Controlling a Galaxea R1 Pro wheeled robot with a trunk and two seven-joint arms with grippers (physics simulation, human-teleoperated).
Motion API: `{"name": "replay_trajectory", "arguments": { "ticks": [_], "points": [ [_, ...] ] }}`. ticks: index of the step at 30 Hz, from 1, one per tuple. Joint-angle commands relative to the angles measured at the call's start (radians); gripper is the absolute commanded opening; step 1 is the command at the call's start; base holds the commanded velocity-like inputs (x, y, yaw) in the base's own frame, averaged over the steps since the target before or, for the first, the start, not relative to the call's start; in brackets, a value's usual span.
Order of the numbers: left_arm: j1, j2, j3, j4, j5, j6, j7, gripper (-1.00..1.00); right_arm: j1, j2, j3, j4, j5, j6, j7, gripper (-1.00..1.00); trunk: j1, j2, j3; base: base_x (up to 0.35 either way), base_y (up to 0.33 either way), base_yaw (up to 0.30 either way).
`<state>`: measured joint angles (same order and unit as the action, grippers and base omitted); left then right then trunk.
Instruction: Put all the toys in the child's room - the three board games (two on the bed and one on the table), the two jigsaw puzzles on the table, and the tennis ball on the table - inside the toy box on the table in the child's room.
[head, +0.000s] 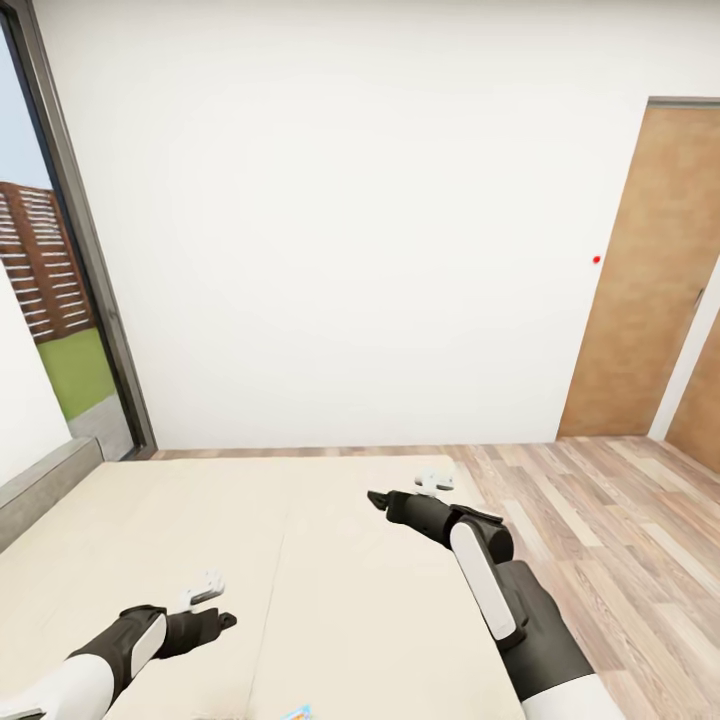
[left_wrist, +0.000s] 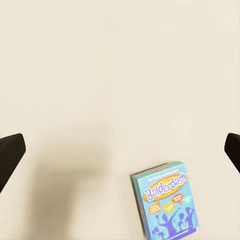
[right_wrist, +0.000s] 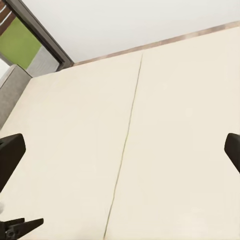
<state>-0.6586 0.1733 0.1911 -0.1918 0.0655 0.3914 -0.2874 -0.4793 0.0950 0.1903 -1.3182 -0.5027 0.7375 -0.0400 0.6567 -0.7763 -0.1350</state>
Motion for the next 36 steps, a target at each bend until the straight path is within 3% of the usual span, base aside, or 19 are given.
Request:
{"name": "replay_trajectory", "arguments": {
  "ticks": [1, 15, 36],
  "points": [
    [0.0, 0.0, 0.004, -0.002, 0.006, 0.009, -0.001, 1.0, -0.001, 0.001, 0.0, -0.001, -0.005, 0.004, -0.004, 1.0, 0.004, -0.009, -0.007, 0.0, 0.0, 0.0],
    [0.001, -0.001, 0.004, -0.002, -0.004, 0.009, -0.004, 1.0, -0.001, 0.005, 0.002, -0.001, -0.005, 0.012, -0.006, 1.0, 0.058, -0.107, -0.073, 0.0, 0.0, 0.0],
    [0.001, -0.001, -0.015, -0.001, -0.003, 0.009, -0.007, 1.0, -0.001, 0.005, 0.001, -0.001, -0.005, 0.066, -0.006, 1.0, 0.058, -0.107, -0.108, 0.0, 0.0, 0.0]
  ]
}}
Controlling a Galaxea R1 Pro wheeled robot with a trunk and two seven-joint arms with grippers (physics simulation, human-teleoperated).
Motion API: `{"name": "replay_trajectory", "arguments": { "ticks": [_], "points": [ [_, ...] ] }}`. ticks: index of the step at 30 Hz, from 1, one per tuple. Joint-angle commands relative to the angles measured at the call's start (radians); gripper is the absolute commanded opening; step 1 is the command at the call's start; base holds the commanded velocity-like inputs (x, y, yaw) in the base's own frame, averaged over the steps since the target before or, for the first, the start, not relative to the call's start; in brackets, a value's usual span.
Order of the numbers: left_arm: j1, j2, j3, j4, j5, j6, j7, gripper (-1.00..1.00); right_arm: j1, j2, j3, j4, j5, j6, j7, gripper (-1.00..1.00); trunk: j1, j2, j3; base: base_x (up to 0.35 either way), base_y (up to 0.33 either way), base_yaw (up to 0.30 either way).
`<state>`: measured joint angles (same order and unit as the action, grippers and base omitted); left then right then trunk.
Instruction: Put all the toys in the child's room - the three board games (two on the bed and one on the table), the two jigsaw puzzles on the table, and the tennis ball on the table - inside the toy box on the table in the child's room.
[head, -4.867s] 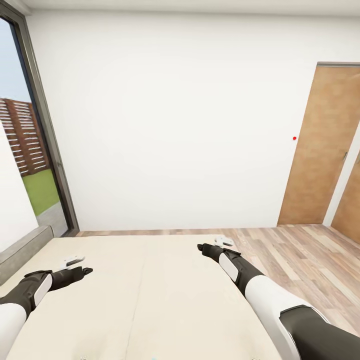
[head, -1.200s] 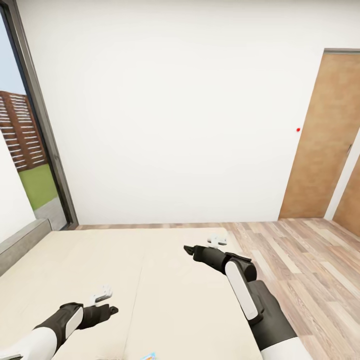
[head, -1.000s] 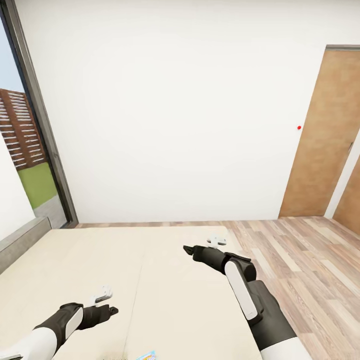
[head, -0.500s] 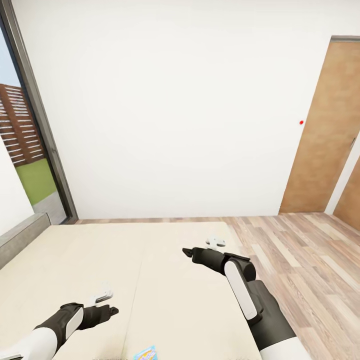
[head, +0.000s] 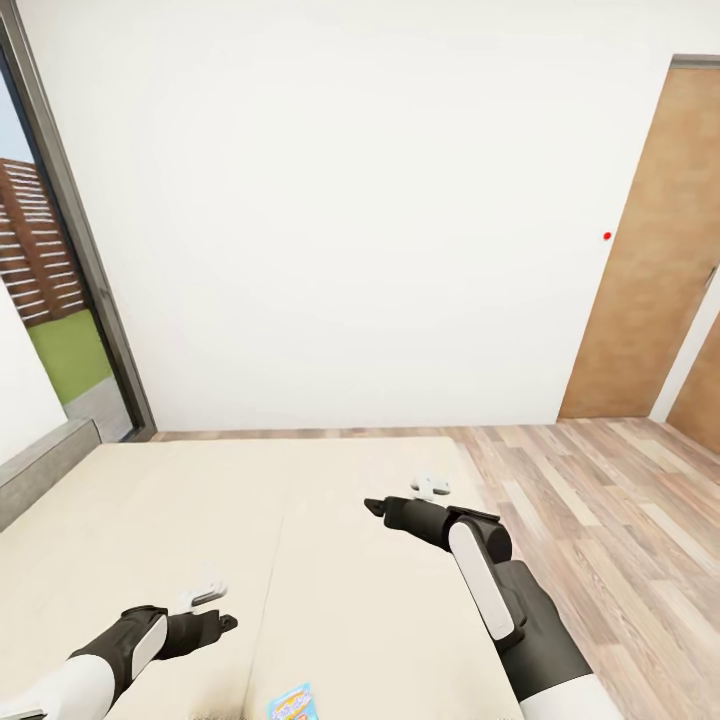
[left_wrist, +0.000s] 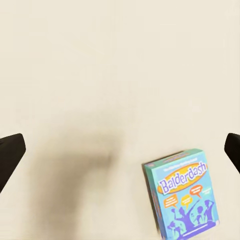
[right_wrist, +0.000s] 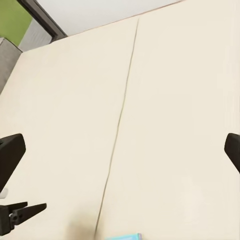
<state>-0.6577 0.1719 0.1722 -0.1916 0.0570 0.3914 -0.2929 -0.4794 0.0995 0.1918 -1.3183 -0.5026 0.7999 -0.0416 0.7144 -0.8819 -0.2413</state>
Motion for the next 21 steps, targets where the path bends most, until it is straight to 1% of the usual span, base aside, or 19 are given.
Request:
{"name": "replay_trajectory", "arguments": {
  "ticks": [1, 16, 21],
  "points": [
    [0.0, 0.0, 0.004, -0.002, 0.006, 0.009, -0.002, 1.0, -0.001, 0.0, 0.0, -0.001, -0.005, 0.006, -0.004, 1.0, 0.0, -0.001, -0.003, 0.0, 0.0, 0.0],
    [0.0, 0.001, 0.004, -0.002, 0.007, 0.012, -0.002, 1.0, -0.001, -0.001, 0.0, -0.001, -0.005, 0.013, -0.004, 1.0, 0.0, -0.001, -0.028, 0.0, 0.0, 0.0],
    [0.0, 0.0, 0.005, -0.002, 0.008, 0.016, -0.003, 1.0, -0.001, 0.0, 0.0, -0.001, -0.005, 0.02, -0.004, 1.0, -0.019, 0.034, -0.02, 0.0, 0.0, 0.0]
  ]
}}
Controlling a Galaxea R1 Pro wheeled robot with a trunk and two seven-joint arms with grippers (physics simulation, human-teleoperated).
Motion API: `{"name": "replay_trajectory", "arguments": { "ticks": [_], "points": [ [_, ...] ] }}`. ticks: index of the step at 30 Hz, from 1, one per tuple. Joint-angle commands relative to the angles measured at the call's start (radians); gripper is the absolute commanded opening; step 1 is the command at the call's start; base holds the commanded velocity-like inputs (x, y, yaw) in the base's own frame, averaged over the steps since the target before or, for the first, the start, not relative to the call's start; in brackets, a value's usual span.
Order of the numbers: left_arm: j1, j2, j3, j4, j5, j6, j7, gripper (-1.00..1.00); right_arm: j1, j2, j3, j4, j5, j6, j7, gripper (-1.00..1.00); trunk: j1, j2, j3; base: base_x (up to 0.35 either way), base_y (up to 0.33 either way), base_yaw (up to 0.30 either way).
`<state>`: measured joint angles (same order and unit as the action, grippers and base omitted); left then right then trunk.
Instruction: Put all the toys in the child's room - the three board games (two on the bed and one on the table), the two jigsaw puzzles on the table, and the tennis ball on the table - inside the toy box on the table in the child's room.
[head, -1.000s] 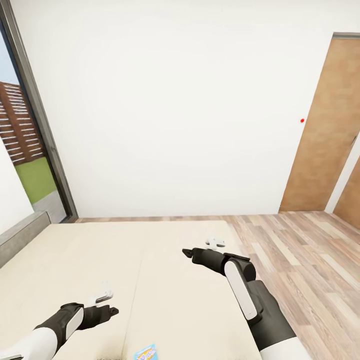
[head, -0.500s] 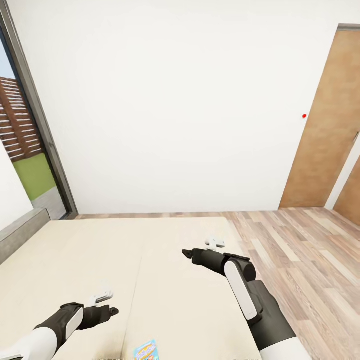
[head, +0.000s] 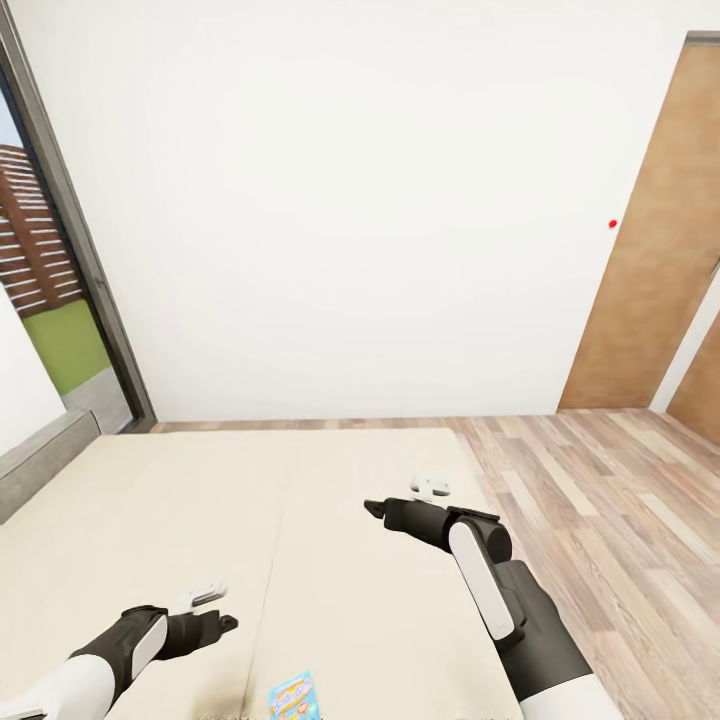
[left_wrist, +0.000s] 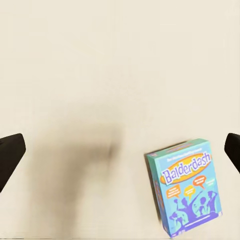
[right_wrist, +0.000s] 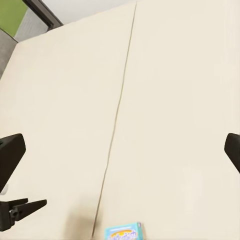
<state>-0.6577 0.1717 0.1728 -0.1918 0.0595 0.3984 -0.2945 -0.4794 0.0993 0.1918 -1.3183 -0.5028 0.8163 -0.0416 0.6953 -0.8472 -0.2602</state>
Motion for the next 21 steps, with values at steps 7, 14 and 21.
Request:
{"name": "replay_trajectory", "arguments": {
  "ticks": [7, 14, 21],
  "points": [
    [0.0, -0.007, 0.004, -0.002, 0.005, 0.023, 0.0, 1.0, -0.001, 0.0, 0.0, -0.001, -0.005, 0.006, -0.004, 1.0, -0.027, 0.048, 0.009, 0.0, 0.0, 0.0],
    [0.0, -0.009, 0.004, -0.002, 0.005, 0.026, 0.0, 1.0, -0.001, 0.0, 0.001, -0.001, -0.005, 0.006, -0.004, 1.0, -0.054, 0.097, 0.02, 0.0, 0.0, 0.0],
    [0.0, -0.009, 0.004, -0.002, 0.005, 0.028, 0.002, 1.0, -0.001, 0.0, 0.001, -0.001, -0.005, 0.006, -0.004, 1.0, -0.08, 0.146, 0.03, 0.0, 0.0, 0.0]
  ]
}}
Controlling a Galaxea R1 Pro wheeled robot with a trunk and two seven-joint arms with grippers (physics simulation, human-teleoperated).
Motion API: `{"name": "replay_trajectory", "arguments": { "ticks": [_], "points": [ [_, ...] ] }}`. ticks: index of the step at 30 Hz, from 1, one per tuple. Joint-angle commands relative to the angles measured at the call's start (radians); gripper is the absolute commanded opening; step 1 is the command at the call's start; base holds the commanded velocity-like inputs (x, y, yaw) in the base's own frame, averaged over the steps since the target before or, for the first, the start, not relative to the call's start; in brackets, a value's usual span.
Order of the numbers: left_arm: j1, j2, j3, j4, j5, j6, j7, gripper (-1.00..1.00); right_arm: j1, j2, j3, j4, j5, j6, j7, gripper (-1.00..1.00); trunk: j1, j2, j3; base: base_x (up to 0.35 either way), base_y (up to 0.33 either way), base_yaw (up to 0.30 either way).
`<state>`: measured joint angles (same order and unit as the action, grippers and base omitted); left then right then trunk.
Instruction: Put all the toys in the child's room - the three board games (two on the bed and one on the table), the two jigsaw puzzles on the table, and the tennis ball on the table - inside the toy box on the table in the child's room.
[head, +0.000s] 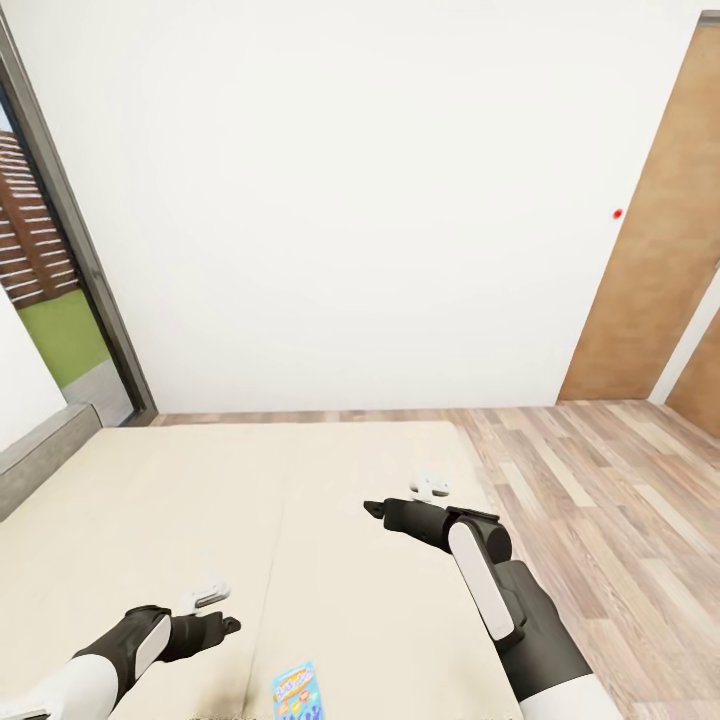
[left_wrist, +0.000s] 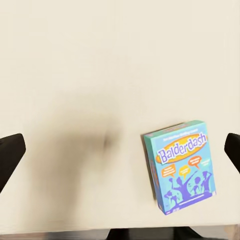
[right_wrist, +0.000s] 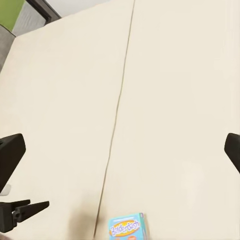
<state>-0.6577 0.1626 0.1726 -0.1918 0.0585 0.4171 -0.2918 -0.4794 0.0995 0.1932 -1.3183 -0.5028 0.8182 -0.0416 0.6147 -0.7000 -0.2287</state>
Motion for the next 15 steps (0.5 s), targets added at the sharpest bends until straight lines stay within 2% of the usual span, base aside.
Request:
{"name": "replay_trajectory", "arguments": {
  "ticks": [1, 15],
  "points": [
    [0.0, 0.0, 0.004, -0.001, 0.006, 0.009, -0.001, 1.0, -0.001, 0.0, 0.0, -0.001, -0.005, 0.004, -0.004, 1.0, -0.004, 0.006, 0.0, 0.0, 0.0, 0.0],
    [0.0, -0.001, 0.004, -0.001, 0.006, 0.009, 0.002, 1.0, -0.001, 0.0, 0.0, -0.001, -0.006, 0.004, -0.004, 1.0, -0.057, 0.104, 0.021, 0.0, 0.0, 0.0]
  ]
}}
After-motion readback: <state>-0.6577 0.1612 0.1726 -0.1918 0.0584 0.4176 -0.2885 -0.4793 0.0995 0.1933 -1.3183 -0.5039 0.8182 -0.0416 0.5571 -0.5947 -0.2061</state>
